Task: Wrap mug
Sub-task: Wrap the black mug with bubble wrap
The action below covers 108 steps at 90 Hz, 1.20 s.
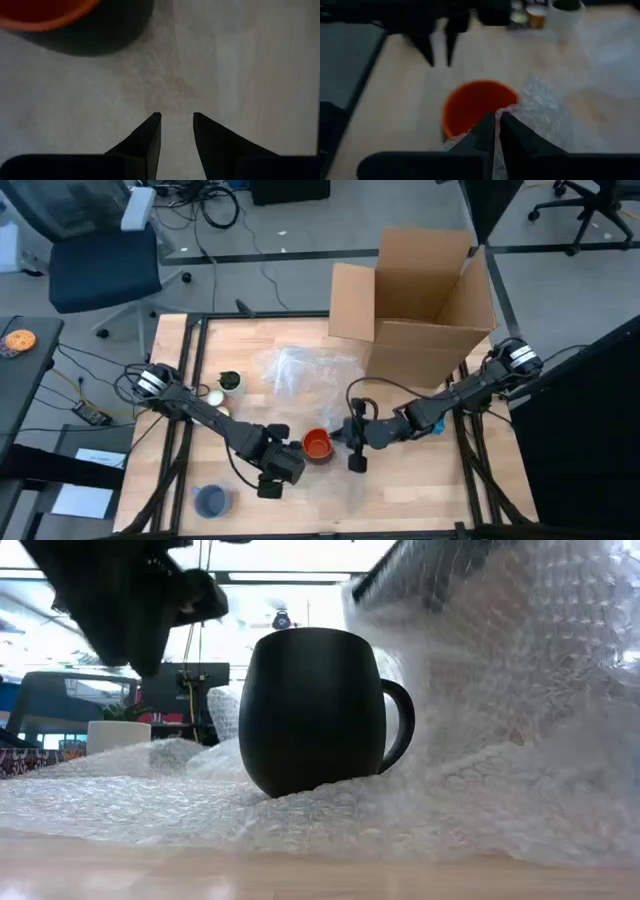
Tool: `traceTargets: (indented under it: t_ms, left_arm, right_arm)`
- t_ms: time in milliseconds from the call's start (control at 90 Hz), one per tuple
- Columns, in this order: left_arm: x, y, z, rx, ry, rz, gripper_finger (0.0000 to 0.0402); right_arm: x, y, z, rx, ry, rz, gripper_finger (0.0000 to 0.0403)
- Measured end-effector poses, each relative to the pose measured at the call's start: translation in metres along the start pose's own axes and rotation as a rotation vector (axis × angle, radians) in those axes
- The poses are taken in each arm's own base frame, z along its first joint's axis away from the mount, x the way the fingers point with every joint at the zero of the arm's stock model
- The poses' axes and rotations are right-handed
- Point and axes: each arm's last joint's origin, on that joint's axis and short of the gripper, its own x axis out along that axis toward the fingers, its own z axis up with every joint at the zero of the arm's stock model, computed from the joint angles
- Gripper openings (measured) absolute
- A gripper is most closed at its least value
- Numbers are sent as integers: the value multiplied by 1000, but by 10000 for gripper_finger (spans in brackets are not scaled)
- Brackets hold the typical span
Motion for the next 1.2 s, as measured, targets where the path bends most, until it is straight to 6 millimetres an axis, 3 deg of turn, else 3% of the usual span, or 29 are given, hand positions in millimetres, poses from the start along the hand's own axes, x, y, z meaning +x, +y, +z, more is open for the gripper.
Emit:
traceTargets:
  t_ms: [133, 278, 378, 733, 978, 1200]
  left_arm:
    - [-26, 1, -2, -9, -120, 47, 96]
    - [-59, 5, 5, -25, -373, 109, 96]
    - [-72, 6, 9, 19, -481, 128, 97]
    - [-67, 2, 27, 291, -588, 213, 97]
    - [-59, 25, 38, 277, -560, 281, 97]
    - [-41, 44, 46, 376, -471, 374, 97]
  right_arm:
    - [-4, 9, 0, -45, -24, 33, 0]
    - [-5, 12, 0, -69, -25, 52, 0]
    - [-6, 16, 3, -84, -58, 106, 0]
    - [-8, 21, 5, -83, -77, 149, 0]
    - [-7, 18, 2, -62, -50, 95, 0]
    - [-7, 17, -1, -31, -27, 80, 0]
